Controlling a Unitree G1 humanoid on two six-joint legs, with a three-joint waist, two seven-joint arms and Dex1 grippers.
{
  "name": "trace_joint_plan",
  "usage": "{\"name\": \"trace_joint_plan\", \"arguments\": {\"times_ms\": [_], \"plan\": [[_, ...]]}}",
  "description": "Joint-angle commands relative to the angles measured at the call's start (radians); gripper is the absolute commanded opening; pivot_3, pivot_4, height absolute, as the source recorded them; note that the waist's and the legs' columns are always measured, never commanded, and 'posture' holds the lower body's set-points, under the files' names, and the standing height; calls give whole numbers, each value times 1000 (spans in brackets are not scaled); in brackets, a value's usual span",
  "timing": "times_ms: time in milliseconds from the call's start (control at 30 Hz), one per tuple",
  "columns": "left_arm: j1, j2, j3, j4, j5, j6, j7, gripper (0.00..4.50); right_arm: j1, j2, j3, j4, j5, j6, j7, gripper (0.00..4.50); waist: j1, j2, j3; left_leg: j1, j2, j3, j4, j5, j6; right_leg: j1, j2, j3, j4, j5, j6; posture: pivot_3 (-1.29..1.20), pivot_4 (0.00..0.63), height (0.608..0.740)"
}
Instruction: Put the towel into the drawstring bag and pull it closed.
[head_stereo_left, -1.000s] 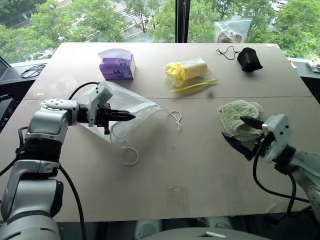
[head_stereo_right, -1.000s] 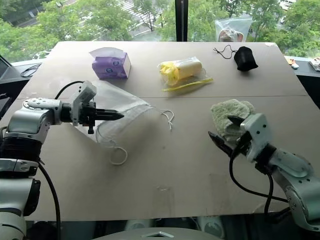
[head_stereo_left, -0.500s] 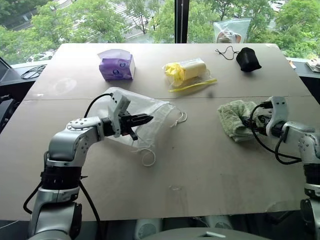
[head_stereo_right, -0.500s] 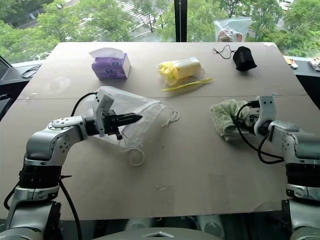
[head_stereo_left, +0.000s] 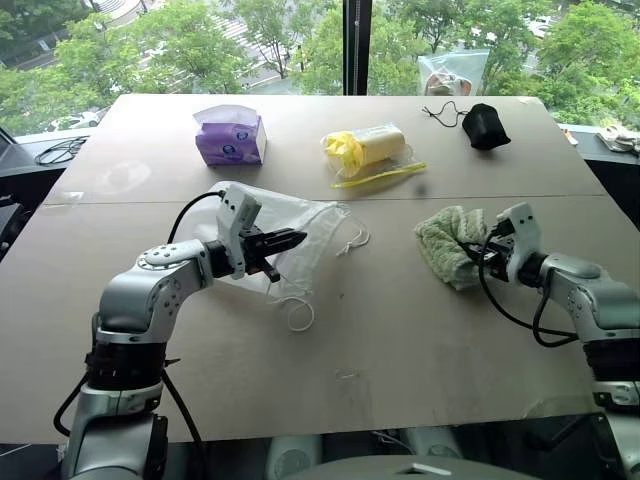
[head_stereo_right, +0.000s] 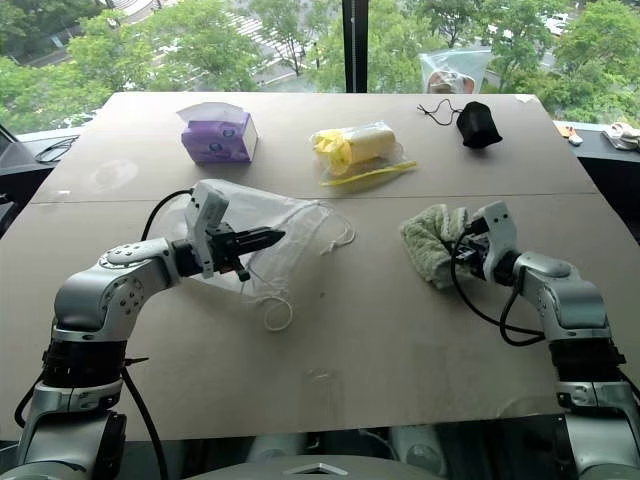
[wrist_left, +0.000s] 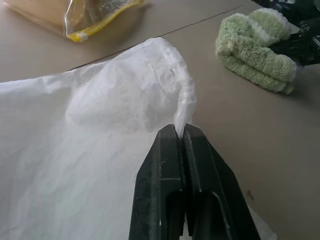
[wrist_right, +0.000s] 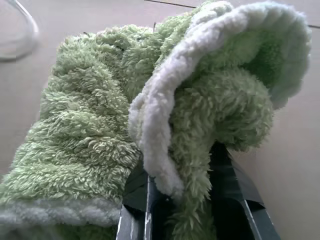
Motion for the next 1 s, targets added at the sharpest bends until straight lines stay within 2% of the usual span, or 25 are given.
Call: {"name": "trace_joint_plan", "arguments": {"times_ms": [33, 67, 133, 200, 333, 433, 667, 767, 833, 1000], "plan": [[-24, -15, -22, -23, -11, -1, 1, 0, -2, 44, -95, -196, 228, 83, 30, 13, 1, 8, 5, -1, 0, 1, 0, 0, 0, -1, 0, 1, 0, 0, 0, 0, 150, 740], [-26, -16, -26, -21, -12, -2, -3, 0, 2, 53, -94, -221, 250, 91, 25, 13, 4, 8, 5, -2, -1, 2, 0, 0, 0, -3, -1, 2, 1, 0, 0, 0, 150, 740], [-34, -37, -40, -31, -46, 16, -22, 0, -17, 141, -21, -260, 245, 67, -30, 13, 6, 8, 5, -3, -1, 2, 0, 0, 0, -3, -1, 2, 0, 0, 0, 0, 150, 740], [-48, -57, -39, -44, -85, 36, -35, 0, -36, 203, 64, -244, 188, 34, -65, 13, 4, 8, 5, -3, -2, 2, 0, 0, 0, -2, -2, 1, -1, 0, 0, 0, 150, 740], [-75, -69, -28, -73, -143, 77, -48, 0, -52, 250, 220, -157, 35, -60, -54, 13, 3, 8, 5, -3, -2, 1, 0, 0, 0, -3, -1, 1, 0, 0, 0, 0, 150, 740], [-80, -61, -22, -86, -169, 96, -48, 0, -64, 238, 336, -115, -66, -124, -14, 13, 4, 8, 5, -3, -4, 1, 0, 0, 0, -3, -2, 1, -1, 0, 0, 0, 150, 740], [-98, -66, 29, -77, -207, 125, 12, 0, -85, 130, 547, -44, -342, -348, 78, 13, 4, 8, 5, -4, -6, 1, 0, 0, 0, -3, -4, 1, -2, 0, 0, 0, 150, 740], [-91, -55, 31, -89, -213, 129, 14, 0, -116, 108, 582, -2, -435, -411, 65, 13, 3, 8, 5, -3, -6, 1, 0, 0, 0, -3, -3, 2, -2, 0, 0, 0, 150, 740], [-71, -35, 13, -119, -219, 138, -5, 0, -149, 131, 564, 49, -461, -394, 26, 13, 2, 8, 5, -3, -6, 0, 0, 0, 0, -3, -3, 1, -1, 0, 0, 0, 150, 740], [-1, 35, -42, -174, -209, 125, -81, 0, -210, 258, 443, 129, -357, -254, -29, 13, 2, 7, 5, -1, -5, 1, -1, 0, 0, -2, -3, 2, 0, 0, 0, 0, 150, 740]]}}
